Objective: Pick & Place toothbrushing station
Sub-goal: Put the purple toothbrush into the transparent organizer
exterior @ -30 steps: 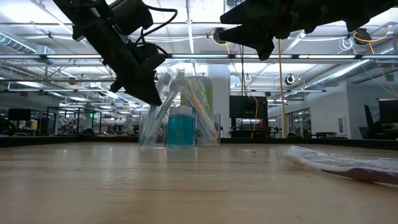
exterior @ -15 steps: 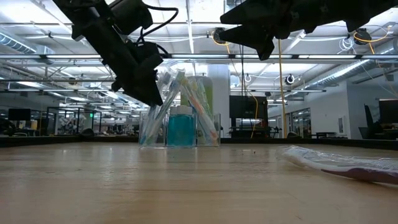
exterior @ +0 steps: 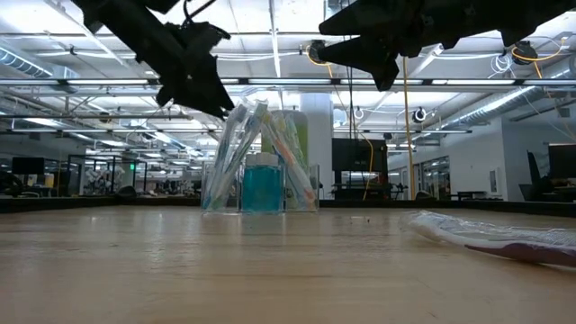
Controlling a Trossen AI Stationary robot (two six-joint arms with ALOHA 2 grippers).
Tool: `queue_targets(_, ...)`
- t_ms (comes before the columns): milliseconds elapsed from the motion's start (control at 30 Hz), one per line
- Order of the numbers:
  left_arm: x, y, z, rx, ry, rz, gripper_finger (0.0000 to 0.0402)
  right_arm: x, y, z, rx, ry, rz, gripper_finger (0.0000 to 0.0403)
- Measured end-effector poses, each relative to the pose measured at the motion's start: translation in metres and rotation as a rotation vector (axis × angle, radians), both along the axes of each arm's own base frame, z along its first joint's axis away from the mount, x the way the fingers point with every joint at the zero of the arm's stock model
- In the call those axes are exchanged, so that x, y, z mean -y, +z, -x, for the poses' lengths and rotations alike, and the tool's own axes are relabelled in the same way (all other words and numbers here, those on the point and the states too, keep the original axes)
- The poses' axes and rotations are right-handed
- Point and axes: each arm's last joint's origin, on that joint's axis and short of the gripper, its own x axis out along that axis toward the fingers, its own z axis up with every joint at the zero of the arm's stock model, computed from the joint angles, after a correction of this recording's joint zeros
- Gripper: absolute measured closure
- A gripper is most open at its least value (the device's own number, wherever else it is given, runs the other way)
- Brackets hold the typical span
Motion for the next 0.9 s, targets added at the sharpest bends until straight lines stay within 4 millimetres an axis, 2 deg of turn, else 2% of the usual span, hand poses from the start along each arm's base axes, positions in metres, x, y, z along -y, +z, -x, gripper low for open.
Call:
queue_targets(400,0.022,0.024,0.014,0.093,-0.107,-0.030,0.0227,0.000,-0.005,0.001,-0.051,-0.014,-0.060,0.0230)
queue_targets(667,0.041,0.026,0.014,0.083,-0.239,-0.108,0.0227,-0.003,-0.012,0.004,-0.123,-0.014,-0.079,0.0231)
queue_targets(900,0.056,0.036,0.010,0.167,-0.344,-0.200,0.0227,-0.013,-0.011,0.007,-0.109,-0.059,-0.102,0.0232)
